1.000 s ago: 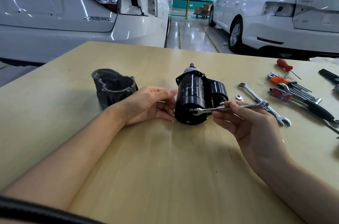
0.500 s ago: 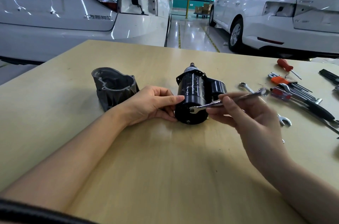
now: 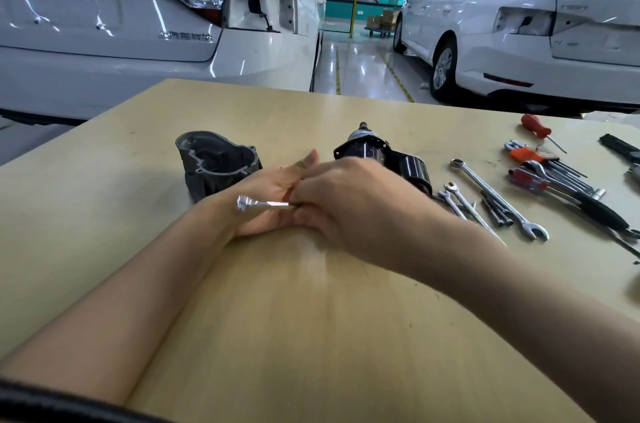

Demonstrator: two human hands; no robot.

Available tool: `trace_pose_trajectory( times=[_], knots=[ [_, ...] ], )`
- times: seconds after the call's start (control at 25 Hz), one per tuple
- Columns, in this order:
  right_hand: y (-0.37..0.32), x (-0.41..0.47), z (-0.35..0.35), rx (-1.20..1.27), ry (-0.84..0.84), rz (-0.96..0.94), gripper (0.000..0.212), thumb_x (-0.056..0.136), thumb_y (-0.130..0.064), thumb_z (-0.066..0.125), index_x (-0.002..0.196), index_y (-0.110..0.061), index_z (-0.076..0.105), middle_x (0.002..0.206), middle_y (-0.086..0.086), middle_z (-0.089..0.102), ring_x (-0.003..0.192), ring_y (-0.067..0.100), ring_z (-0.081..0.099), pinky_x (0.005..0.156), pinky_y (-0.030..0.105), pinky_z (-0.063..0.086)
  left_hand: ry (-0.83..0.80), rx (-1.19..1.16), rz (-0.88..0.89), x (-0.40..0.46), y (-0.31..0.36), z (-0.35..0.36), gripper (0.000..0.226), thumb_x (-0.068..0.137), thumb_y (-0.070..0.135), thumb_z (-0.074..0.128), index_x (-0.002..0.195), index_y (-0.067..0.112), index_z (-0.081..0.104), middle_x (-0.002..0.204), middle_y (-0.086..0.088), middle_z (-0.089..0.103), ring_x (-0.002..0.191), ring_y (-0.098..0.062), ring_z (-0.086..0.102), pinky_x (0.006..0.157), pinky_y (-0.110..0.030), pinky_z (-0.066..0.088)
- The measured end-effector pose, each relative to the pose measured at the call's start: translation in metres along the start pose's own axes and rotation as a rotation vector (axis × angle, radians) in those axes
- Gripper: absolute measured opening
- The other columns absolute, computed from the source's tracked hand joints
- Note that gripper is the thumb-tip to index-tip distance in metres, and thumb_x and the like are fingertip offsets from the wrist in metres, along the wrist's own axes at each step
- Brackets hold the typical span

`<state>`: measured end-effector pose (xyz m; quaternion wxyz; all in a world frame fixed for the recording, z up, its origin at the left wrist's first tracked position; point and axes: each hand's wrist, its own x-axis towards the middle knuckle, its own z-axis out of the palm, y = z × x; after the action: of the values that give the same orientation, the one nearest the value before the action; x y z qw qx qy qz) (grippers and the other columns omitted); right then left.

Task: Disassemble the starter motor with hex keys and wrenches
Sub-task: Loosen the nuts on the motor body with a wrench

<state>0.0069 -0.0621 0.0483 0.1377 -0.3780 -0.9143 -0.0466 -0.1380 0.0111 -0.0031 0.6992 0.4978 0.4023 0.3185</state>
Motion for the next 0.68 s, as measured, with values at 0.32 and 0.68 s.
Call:
trace_pose_trajectory(
  times=[0.32,0.68],
  knots=[
    [0.004,-0.032,0.014,0.153,0.422,-0.119,0.010,0.090,-0.004,0.060,0.097,-0.008,0.066,0.086,0.003,0.060,0.080,0.018,0.057,0.072,0.026,0.047,-0.162,0.061,0.146,-0.003,-0.005,0.003,0.022,0.088,0.014,0.053,0.078,0.010,0.073,0.074,-0.006,0.069,0.073,-0.018,0.067,0.065,-0.026,0.059],
    [0.026,-0.074,0.023,1.430,0.797,0.693,0.012,0.083,-0.010,0.060,0.091,-0.003,0.054,0.071,0.014,0.070,0.061,0.024,0.068,0.060,0.030,0.056,-0.082,0.116,0.158,0.002,-0.007,0.010,0.035,0.069,0.025,0.070,0.091,0.000,0.060,0.074,-0.011,0.067,0.062,-0.019,0.066,0.063,-0.031,0.060]
  ],
)
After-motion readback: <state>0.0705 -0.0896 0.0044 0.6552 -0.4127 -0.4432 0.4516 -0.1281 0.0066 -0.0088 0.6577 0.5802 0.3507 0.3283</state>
